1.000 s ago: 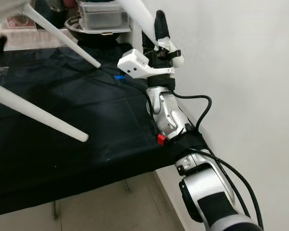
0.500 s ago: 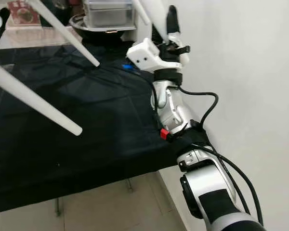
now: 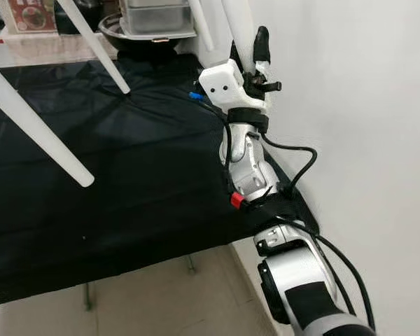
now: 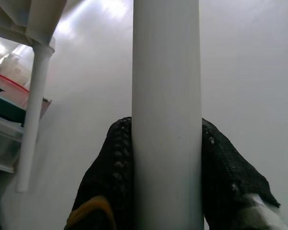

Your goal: Building children table

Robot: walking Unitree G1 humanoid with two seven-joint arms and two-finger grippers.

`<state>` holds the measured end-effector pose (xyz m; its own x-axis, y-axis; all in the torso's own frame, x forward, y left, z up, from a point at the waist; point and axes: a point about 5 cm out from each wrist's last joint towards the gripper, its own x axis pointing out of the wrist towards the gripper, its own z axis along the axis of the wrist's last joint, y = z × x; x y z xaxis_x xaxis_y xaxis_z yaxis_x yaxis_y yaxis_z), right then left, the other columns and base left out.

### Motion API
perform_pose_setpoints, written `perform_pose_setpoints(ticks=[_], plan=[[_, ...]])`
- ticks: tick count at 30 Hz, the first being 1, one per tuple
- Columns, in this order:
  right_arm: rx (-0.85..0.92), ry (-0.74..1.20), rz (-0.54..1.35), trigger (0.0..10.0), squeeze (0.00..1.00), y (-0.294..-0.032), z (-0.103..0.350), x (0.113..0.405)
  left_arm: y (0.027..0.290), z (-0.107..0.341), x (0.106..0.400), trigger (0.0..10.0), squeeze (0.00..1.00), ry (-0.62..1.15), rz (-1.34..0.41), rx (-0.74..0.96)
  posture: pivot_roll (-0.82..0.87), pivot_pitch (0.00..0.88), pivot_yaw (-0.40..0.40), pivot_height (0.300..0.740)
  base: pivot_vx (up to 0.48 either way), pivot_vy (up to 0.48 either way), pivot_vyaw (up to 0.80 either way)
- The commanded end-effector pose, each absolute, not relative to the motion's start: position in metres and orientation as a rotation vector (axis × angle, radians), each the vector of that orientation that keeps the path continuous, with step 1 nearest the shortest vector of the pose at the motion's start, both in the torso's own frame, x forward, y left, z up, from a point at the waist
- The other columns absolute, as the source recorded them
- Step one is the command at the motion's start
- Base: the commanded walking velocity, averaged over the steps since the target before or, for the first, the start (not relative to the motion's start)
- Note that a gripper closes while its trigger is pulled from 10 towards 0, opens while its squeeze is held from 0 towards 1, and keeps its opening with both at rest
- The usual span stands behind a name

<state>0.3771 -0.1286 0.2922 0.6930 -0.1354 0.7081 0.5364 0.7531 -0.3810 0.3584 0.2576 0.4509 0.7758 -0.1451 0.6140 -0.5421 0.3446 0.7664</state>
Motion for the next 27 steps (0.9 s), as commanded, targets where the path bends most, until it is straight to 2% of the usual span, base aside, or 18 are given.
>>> perform_pose_setpoints(ticks=[1,4,10,13,17,20,27], plan=[[-0.606,-0.372,-0.514,0.0,0.00,-0.182,0.234,0.383,0.289,0.496,0.324,10.0,0.00,-0.794,0.530,1.076,0.15,0.048,-0.004,0.740,0.000,0.000,0.00],[-0.601,-0.354,-0.507,0.0,0.00,-0.181,0.229,0.382,0.287,0.490,0.328,10.0,0.00,-0.782,0.509,1.086,0.15,0.049,-0.003,0.740,0.000,0.000,0.00],[-0.573,-0.329,-0.474,0.0,0.00,-0.180,0.219,0.378,0.271,0.451,0.354,10.0,0.00,-0.714,0.377,1.030,0.15,0.058,-0.004,0.740,0.000,0.000,0.00],[-0.462,-0.285,-0.410,0.0,0.00,-0.175,0.210,0.379,0.253,0.423,0.369,10.0,0.00,-0.679,0.283,0.960,0.15,0.063,-0.005,0.740,0.000,0.000,0.00],[-0.440,-0.276,-0.379,0.0,0.00,-0.169,0.206,0.378,0.235,0.403,0.379,10.0,0.00,-0.666,0.209,0.954,0.14,0.065,-0.002,0.740,0.000,0.000,0.00],[-0.411,-0.264,-0.355,0.0,0.00,-0.164,0.205,0.377,0.205,0.367,0.388,10.0,0.00,-0.649,0.096,0.871,0.14,0.069,0.004,0.740,0.000,0.000,0.00],[-0.382,-0.264,-0.328,0.0,0.00,-0.164,0.207,0.378,0.181,0.337,0.385,10.0,0.00,-0.637,0.025,0.754,0.13,0.064,0.008,0.740,0.000,0.000,0.00]])
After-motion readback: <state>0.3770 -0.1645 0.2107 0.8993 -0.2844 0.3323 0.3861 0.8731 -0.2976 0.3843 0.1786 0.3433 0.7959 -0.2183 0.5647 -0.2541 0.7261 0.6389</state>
